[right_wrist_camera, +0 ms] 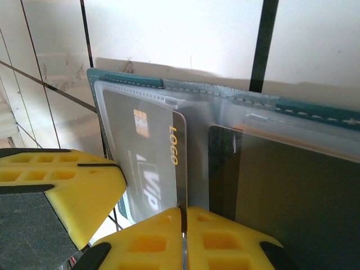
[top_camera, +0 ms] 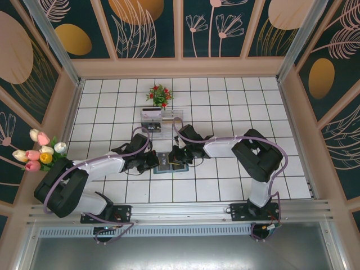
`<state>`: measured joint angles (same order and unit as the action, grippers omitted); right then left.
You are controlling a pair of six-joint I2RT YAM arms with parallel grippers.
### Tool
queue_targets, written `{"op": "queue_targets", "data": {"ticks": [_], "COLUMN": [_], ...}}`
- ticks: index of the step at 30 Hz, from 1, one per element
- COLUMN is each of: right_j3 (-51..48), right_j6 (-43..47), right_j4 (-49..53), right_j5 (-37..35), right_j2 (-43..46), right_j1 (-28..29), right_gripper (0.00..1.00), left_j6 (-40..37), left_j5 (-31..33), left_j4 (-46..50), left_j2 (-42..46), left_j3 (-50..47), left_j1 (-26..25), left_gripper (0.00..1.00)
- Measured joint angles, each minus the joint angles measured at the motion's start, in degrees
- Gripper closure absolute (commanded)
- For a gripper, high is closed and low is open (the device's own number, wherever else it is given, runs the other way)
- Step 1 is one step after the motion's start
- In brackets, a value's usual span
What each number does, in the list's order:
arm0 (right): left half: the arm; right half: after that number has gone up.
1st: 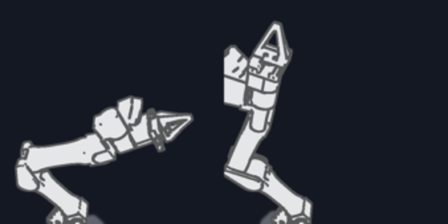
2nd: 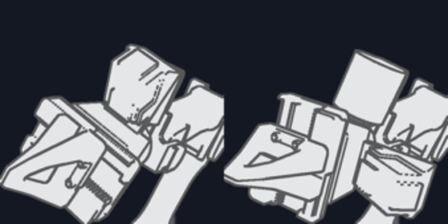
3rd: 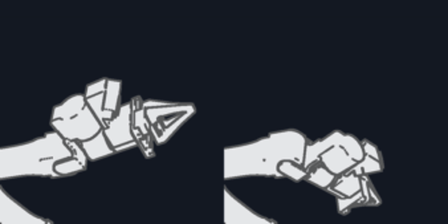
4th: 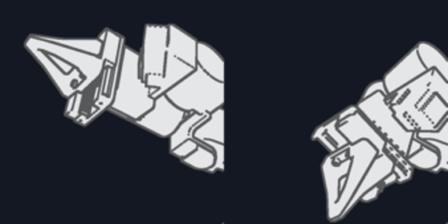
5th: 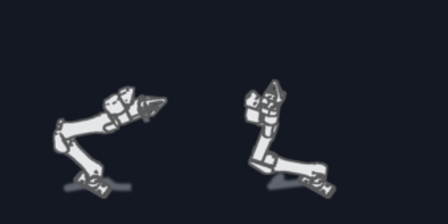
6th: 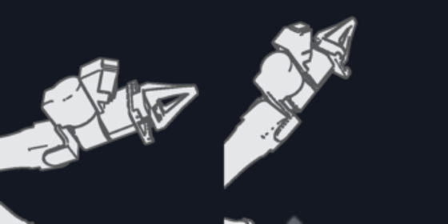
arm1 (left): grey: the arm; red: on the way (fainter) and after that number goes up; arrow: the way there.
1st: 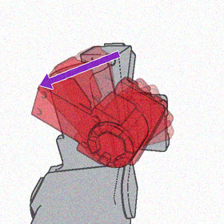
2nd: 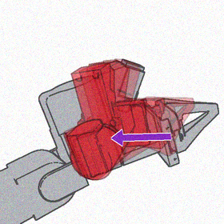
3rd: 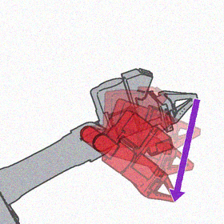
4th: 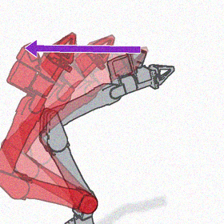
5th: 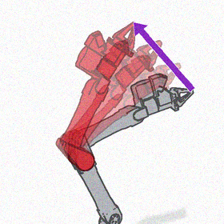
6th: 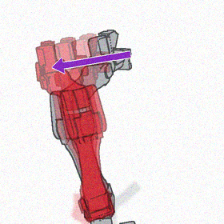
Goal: Take the credit cards out of the card holder
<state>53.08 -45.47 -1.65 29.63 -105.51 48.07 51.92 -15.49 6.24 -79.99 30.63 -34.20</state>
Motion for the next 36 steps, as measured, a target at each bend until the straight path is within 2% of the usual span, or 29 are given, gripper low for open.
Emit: {"op": "queue_targets", "data": {"ticks": [28, 36], "right_j3": [-0.13, -0.11], "right_j6": [3.63, 3.63], "right_j4": [4.04, 4.04], "right_j5": [0.02, 0.07], "right_j2": [2.29, 2.29], "right_j1": [-0.90, -0.90], "right_gripper": [0.93, 0.93], "left_j6": [-1.25, -1.75], "left_j5": [1.40, -1.11], "left_j4": [2.14, 0.87], "left_j2": [1.33, 3.67], "left_j3": [0.04, 1.68], "left_j1": [-0.28, -0.26], "left_gripper": [1.00, 1.00]}}
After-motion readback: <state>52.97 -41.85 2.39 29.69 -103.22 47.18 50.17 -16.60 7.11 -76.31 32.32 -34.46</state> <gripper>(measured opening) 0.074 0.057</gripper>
